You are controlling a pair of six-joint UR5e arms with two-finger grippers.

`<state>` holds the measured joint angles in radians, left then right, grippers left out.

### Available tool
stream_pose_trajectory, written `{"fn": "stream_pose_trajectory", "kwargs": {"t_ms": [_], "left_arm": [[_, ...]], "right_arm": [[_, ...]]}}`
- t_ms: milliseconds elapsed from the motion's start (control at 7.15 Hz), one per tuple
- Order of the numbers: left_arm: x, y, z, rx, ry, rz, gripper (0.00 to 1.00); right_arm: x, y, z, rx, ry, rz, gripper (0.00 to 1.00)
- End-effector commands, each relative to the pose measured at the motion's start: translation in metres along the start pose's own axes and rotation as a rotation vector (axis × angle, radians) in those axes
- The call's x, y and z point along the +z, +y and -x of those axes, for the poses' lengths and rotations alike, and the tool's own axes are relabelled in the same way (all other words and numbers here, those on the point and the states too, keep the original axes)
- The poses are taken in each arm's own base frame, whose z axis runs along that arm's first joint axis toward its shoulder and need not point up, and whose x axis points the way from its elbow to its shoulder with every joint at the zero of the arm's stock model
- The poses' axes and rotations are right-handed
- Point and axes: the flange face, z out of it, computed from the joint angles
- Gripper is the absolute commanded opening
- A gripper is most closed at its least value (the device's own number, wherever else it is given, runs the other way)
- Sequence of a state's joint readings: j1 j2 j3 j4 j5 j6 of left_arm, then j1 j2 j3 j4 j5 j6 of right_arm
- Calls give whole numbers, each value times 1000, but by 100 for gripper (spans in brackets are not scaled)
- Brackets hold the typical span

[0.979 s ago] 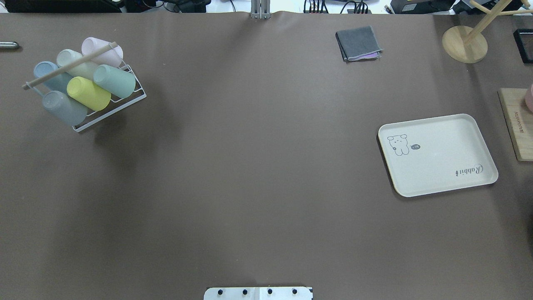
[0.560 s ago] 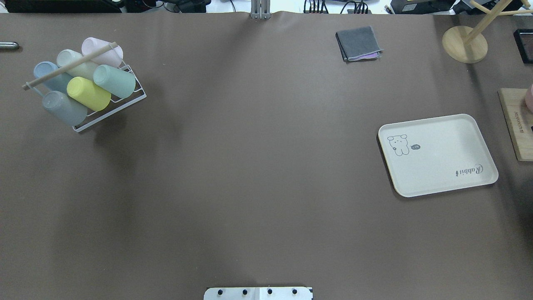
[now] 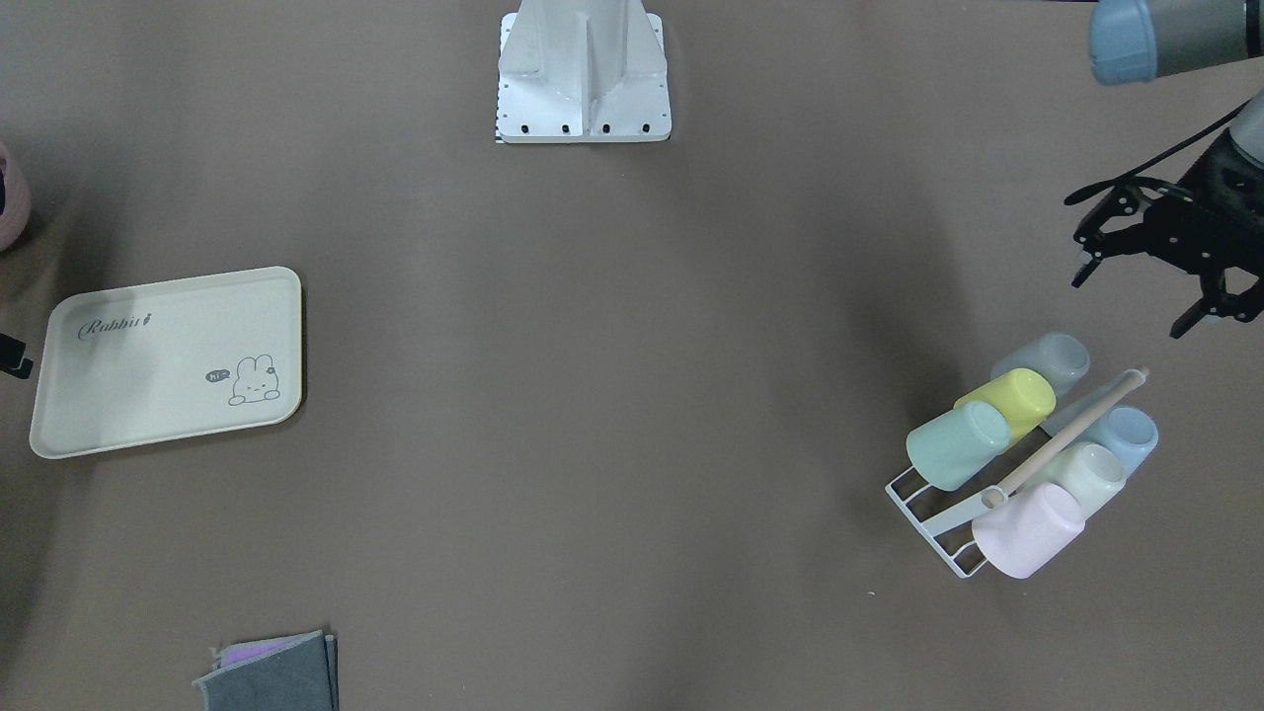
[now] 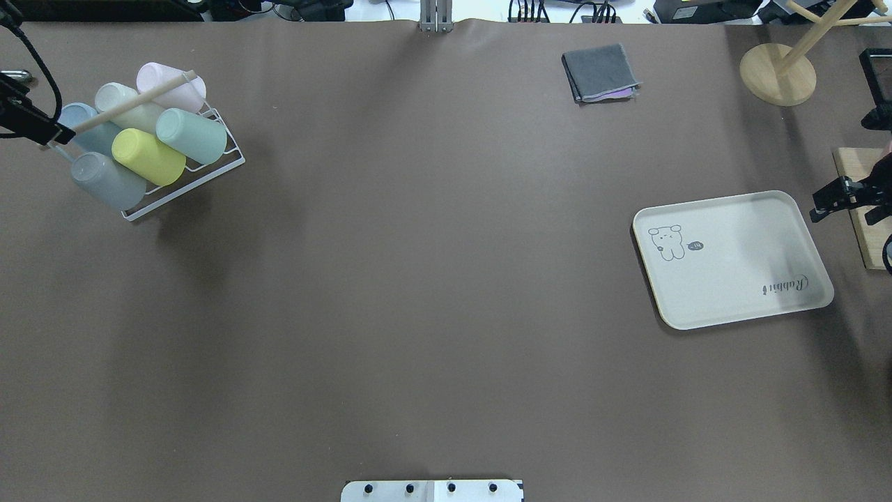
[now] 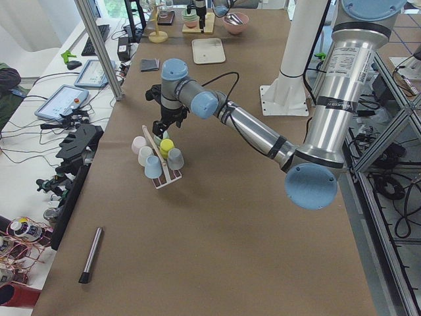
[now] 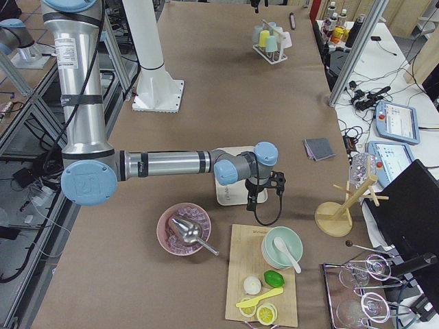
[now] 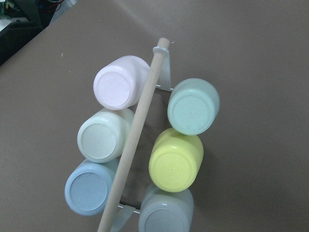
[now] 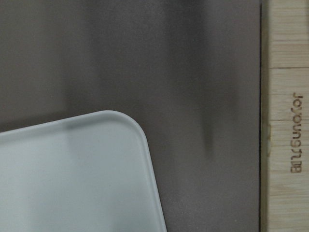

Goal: Pick up and place green cup on tray

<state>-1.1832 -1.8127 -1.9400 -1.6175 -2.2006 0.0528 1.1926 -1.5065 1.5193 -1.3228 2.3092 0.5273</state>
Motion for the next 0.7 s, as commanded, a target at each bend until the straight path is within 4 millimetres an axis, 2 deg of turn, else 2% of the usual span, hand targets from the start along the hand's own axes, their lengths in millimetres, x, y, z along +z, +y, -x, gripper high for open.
{"fn": "stream_pose_trajectory", "kwargs": {"t_ms": [0, 140, 280, 560], "left_arm": [[9, -44, -47, 104, -29, -28, 98], [0, -52, -53, 132, -20, -57, 98], [-9, -60, -60, 151, -30, -86, 98], [-8, -70, -65, 167, -47, -99, 98]], "right_arm": [[17, 2, 4, 61, -22, 48, 99], [23, 0, 5, 67, -34, 69, 98], [27, 1, 6, 71, -39, 82, 91], [38, 1, 13, 61, -32, 101, 79]]}}
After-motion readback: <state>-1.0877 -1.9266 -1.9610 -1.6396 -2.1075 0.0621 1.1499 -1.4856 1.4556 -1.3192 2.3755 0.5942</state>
